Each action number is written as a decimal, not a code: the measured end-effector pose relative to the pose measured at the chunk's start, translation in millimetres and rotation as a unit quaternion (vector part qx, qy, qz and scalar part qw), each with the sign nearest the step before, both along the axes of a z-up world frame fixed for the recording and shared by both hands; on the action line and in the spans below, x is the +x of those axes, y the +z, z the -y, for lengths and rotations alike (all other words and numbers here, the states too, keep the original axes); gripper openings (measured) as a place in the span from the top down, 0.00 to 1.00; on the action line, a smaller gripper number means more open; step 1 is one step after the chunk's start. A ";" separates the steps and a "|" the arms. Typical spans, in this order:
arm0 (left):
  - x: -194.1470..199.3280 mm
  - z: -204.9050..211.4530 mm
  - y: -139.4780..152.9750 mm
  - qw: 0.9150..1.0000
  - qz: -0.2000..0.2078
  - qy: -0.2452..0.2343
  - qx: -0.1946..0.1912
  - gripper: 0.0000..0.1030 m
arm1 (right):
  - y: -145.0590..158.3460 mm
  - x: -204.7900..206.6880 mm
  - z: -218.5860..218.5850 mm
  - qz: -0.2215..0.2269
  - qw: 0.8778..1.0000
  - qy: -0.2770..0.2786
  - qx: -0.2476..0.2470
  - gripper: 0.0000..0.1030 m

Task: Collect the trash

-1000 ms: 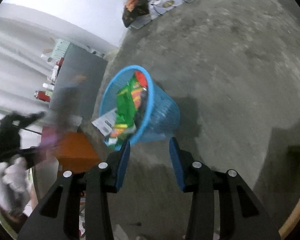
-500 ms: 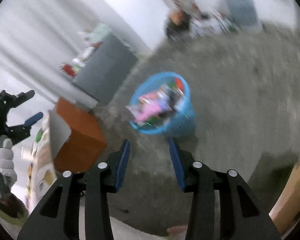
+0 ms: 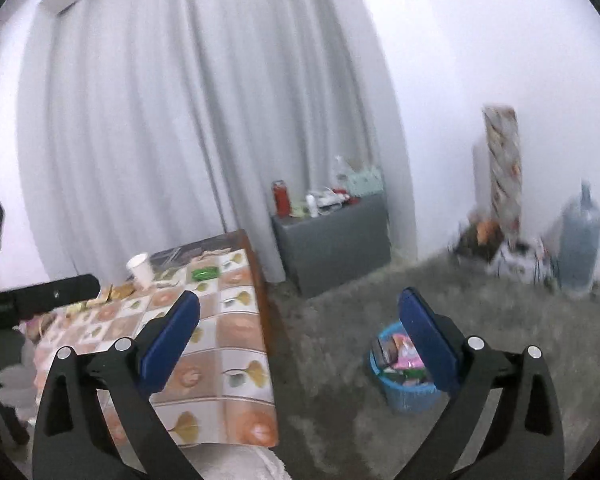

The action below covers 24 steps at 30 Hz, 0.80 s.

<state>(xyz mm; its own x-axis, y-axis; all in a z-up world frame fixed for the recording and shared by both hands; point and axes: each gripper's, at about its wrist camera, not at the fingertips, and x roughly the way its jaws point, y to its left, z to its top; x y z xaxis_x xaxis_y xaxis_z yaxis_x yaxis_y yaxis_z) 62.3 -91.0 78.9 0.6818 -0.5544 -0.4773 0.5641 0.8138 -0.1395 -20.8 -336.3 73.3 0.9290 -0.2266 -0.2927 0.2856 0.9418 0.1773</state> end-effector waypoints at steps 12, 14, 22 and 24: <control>-24.2 -68.9 -85.4 0.960 -0.162 0.216 0.071 0.08 | -56.7 29.9 -63.1 -0.246 0.965 0.084 0.031 0.06; -29.2 -70.8 -88.3 0.962 -0.154 0.211 0.080 0.08 | -59.8 28.0 -65.9 -0.258 0.963 0.075 0.016 0.06; -26.0 -62.5 -89.9 0.959 -0.122 0.232 0.105 0.08 | -60.6 29.4 -62.3 -0.266 0.963 0.051 -0.007 0.06; -26.2 -61.0 -87.6 0.956 -0.108 0.244 0.118 0.08 | -63.0 30.6 -59.3 -0.269 0.962 0.046 -0.005 0.06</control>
